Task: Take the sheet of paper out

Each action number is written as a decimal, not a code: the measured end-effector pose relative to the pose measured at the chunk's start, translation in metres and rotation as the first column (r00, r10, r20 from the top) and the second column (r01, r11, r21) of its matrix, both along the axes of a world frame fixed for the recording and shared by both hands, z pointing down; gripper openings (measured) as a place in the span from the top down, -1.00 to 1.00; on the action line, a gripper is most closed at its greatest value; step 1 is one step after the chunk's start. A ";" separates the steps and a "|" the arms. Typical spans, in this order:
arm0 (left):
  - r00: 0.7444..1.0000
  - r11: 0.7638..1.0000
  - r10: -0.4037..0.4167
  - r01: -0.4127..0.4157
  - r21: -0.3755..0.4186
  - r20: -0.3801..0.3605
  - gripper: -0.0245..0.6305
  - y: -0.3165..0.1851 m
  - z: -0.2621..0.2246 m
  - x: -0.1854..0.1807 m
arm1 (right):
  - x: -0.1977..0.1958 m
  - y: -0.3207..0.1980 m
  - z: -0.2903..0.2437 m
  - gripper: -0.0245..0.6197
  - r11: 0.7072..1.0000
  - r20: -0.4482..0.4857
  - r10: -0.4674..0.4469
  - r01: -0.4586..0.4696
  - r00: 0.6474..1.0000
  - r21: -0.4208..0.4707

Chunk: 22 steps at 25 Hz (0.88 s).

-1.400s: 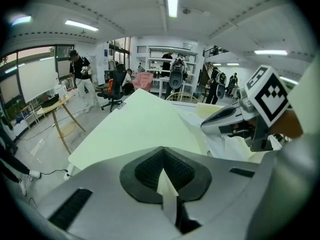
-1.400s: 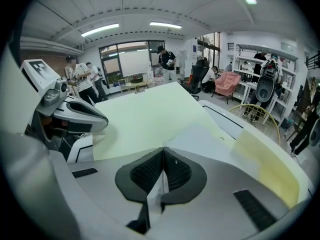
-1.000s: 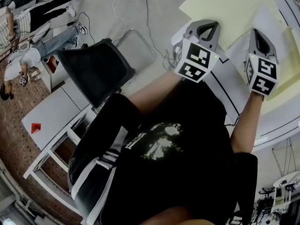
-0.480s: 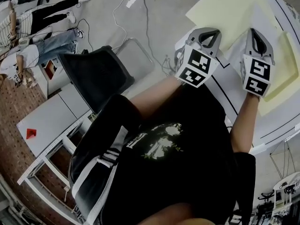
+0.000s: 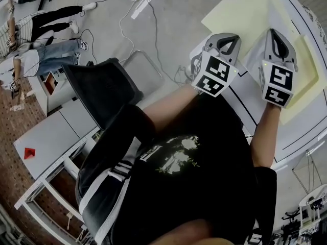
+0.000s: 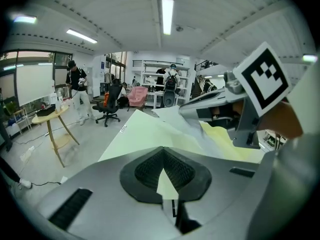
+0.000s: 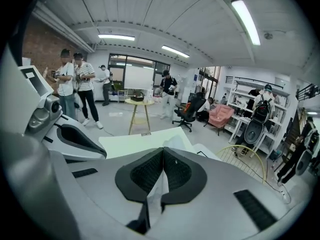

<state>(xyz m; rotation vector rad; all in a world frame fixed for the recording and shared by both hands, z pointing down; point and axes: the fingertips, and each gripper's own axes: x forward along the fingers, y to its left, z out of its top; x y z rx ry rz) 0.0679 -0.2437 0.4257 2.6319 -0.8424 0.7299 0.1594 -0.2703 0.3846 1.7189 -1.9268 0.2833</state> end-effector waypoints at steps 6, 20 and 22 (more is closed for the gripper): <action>0.999 0.999 0.028 -0.027 0.034 -0.036 0.94 -0.001 -0.013 0.005 | 0.001 0.003 -0.027 0.92 0.997 -0.021 0.031 -0.030 0.999 0.068; 0.979 0.982 0.182 -0.175 0.074 -0.096 0.94 0.010 -0.025 0.062 | 0.028 0.037 -0.094 0.92 0.961 -0.016 0.172 -0.164 0.985 0.224; 0.972 0.975 0.214 -0.208 0.074 -0.097 0.94 0.016 -0.023 0.072 | 0.040 0.047 -0.096 0.92 0.951 -0.018 0.212 -0.202 0.977 0.234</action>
